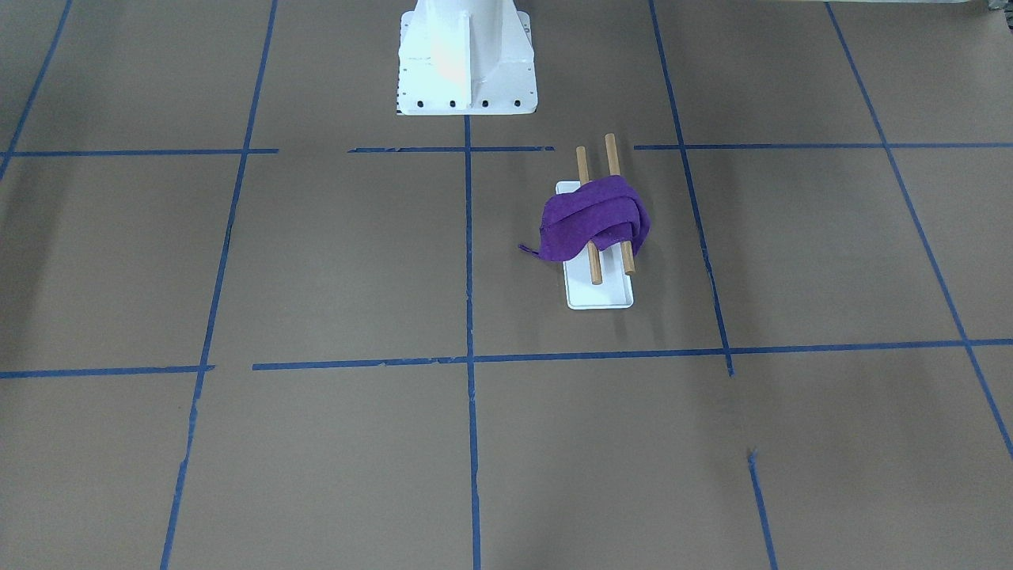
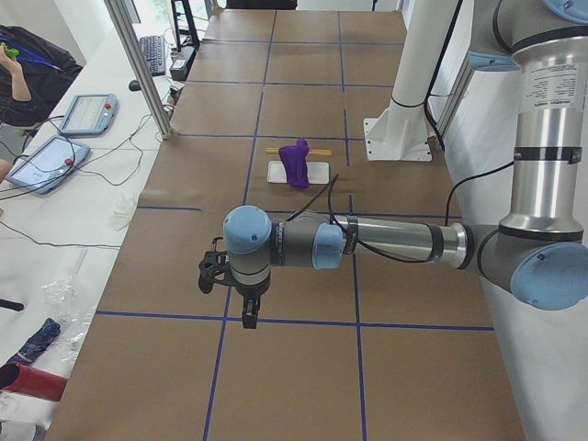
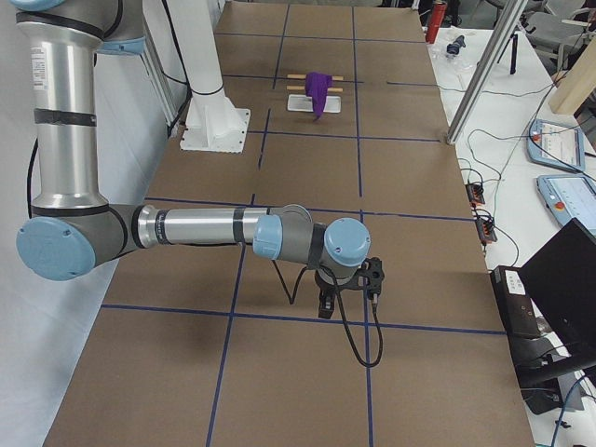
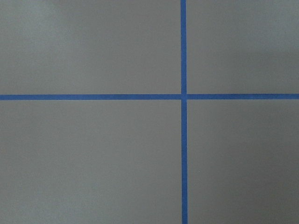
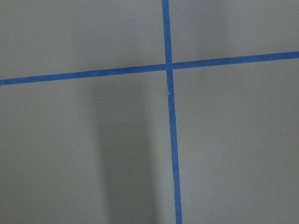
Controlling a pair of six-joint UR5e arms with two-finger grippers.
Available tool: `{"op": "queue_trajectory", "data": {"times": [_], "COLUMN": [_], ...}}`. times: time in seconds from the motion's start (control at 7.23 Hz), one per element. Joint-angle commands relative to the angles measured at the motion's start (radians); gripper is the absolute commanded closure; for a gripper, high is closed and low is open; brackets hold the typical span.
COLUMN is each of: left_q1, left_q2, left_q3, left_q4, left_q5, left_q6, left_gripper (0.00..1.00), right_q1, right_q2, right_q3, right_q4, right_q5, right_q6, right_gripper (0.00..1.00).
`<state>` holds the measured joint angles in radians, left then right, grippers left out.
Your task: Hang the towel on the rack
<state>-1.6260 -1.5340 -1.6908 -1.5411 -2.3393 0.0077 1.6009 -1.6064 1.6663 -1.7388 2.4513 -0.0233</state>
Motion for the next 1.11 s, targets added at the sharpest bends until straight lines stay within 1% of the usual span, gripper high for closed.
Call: {"op": "queue_trajectory", "data": {"times": [0.0, 0.97], "left_q1": [0.000, 0.000], "left_q2": [0.000, 0.002], "left_q3": [-0.001, -0.001], "left_q4": [-0.001, -0.001], "left_q5": [0.000, 0.002], "left_q6": [0.000, 0.000], "left_gripper": [0.00, 0.00], "right_q1": [0.002, 0.002], "right_q2": [-0.042, -0.036], "right_q3": [-0.002, -0.013], "right_q4": [0.117, 0.123], "right_q5": [-0.052, -0.054], "right_q6": [0.000, 0.008], "right_gripper": [0.00, 0.00]}}
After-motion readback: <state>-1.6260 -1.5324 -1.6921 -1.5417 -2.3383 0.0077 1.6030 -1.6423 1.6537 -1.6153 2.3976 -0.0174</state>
